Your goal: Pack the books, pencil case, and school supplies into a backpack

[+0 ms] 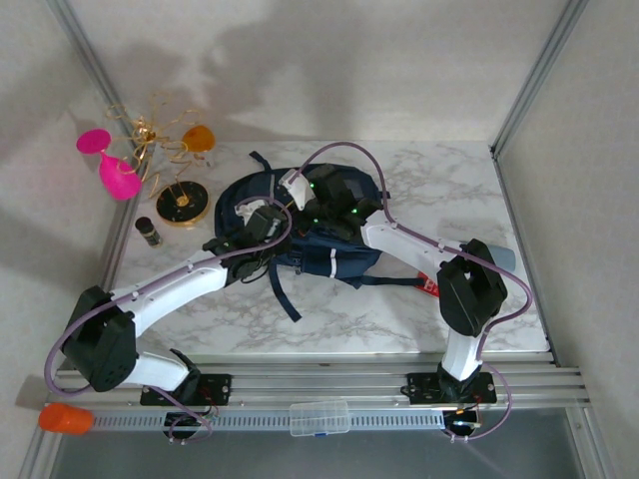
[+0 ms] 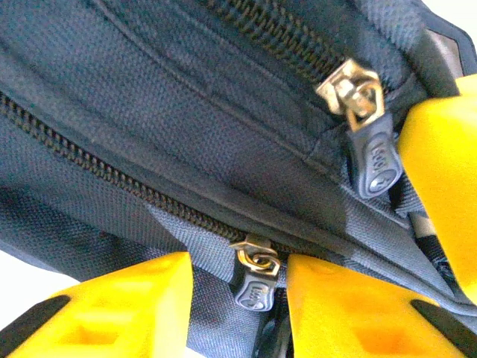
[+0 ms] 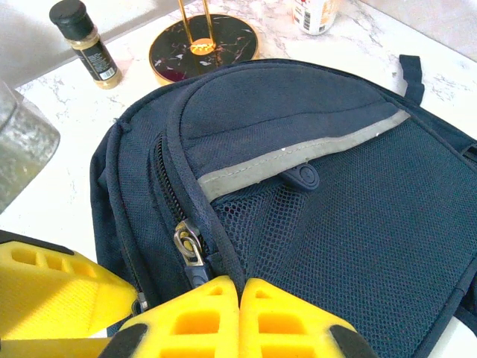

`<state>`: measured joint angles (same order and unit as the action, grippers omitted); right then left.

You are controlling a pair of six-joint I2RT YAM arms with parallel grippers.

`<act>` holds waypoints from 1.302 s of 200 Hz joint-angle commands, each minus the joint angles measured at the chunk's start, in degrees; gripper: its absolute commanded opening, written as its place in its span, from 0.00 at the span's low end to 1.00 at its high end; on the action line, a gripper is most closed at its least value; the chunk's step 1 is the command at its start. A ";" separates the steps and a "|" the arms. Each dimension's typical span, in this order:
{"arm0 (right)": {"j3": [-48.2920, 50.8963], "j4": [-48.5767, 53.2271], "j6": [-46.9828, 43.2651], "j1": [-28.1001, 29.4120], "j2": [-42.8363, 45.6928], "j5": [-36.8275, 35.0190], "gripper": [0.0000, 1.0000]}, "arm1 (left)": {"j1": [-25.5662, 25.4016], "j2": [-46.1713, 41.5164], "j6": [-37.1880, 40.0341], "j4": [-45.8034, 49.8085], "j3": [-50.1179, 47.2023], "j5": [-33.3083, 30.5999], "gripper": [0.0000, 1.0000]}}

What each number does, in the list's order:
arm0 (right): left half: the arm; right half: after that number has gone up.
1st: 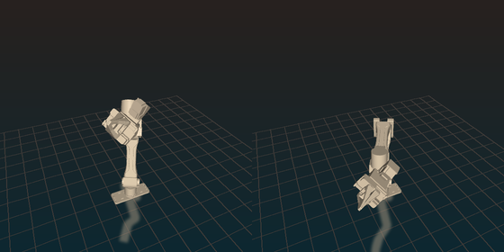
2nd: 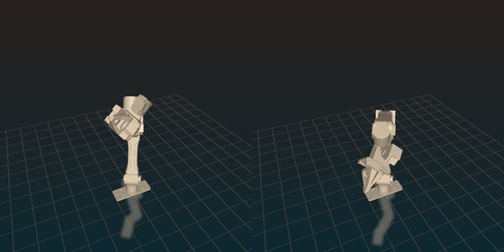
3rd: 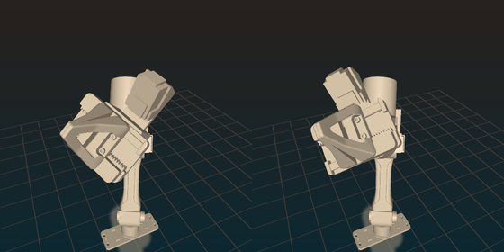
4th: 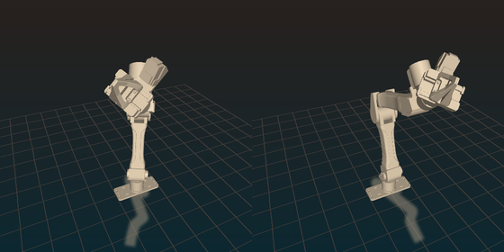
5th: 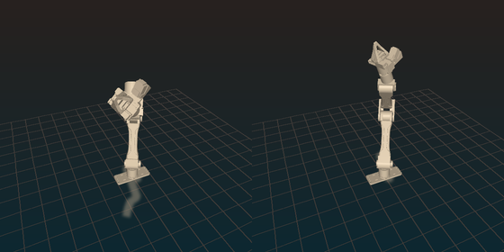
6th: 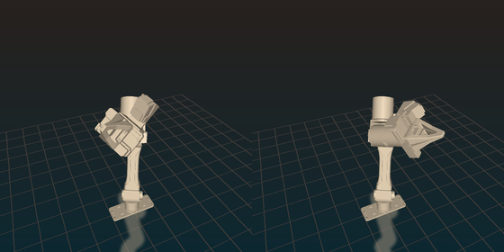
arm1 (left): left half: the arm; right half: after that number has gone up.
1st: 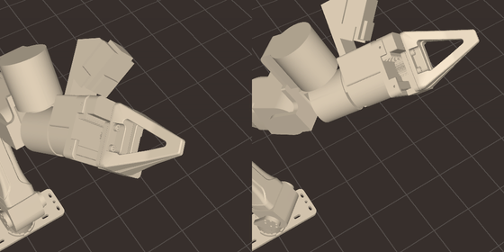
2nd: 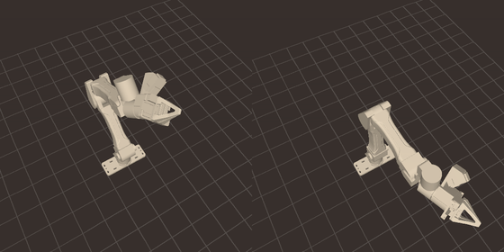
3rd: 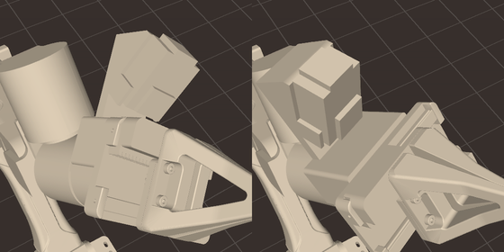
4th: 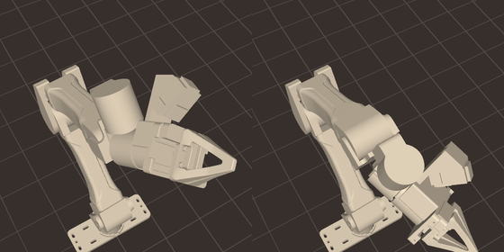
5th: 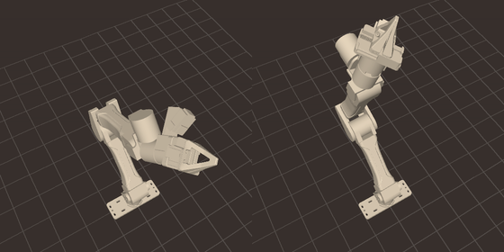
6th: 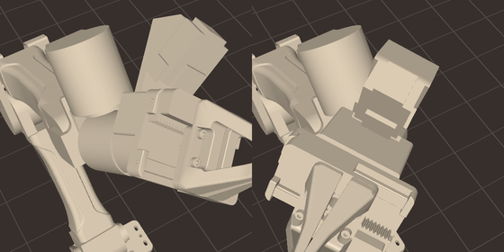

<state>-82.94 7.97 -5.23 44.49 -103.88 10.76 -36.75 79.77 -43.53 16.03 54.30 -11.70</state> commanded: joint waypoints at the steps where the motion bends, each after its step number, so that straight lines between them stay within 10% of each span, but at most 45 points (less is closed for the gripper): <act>1: -2.77 -6.50 1.46 -0.04 1.04 2.50 0.00 | 0.80 -0.90 3.28 -2.26 -1.07 2.33 0.39; 72: -2.10 -7.78 1.54 -0.35 1.57 3.10 0.00 | 0.80 4.21 10.32 -2.26 4.51 1.26 0.37; 213: -2.14 -4.98 0.87 -1.23 1.82 5.46 0.00 | 3.95 -0.66 15.09 0.23 4.06 9.29 0.00; 260: 9.30 -5.55 -2.56 -1.23 8.88 7.58 0.53 | 4.40 -0.41 11.83 0.39 4.13 10.37 0.00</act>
<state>-80.14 4.78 -5.76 43.22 -101.10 15.03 -32.99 80.68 -29.61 17.76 57.45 -2.87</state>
